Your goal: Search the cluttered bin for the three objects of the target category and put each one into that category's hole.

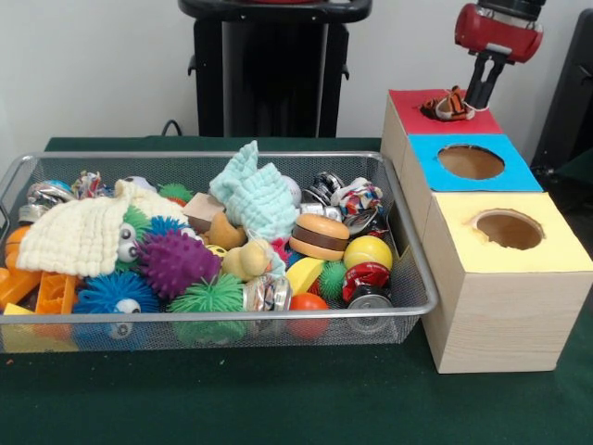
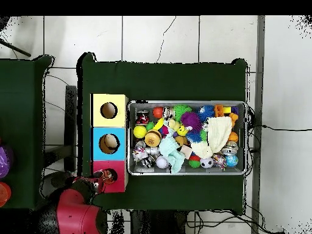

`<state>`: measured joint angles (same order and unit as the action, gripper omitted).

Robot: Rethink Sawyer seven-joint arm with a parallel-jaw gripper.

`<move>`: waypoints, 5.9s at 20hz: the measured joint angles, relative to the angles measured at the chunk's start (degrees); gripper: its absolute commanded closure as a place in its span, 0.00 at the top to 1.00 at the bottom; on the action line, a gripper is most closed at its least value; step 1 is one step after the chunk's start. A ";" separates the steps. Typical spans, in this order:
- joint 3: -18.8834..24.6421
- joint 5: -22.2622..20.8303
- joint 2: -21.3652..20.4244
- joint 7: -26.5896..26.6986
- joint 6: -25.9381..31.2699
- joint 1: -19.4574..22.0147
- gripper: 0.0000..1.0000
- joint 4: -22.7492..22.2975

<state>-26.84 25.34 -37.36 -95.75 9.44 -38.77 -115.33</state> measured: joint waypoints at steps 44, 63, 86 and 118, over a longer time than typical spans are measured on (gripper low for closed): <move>8.59 0.05 -4.56 -1.29 -17.58 9.34 0.00 -10.05; 16.30 -6.59 -4.98 -2.65 -32.88 16.90 0.00 -15.62; 17.46 -6.85 -4.85 -6.81 -39.52 17.05 0.00 -18.70; 18.69 -5.83 -7.34 -7.03 -39.88 18.36 0.00 -22.06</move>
<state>-8.14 19.50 -44.71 -102.78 -30.45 -20.40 -137.39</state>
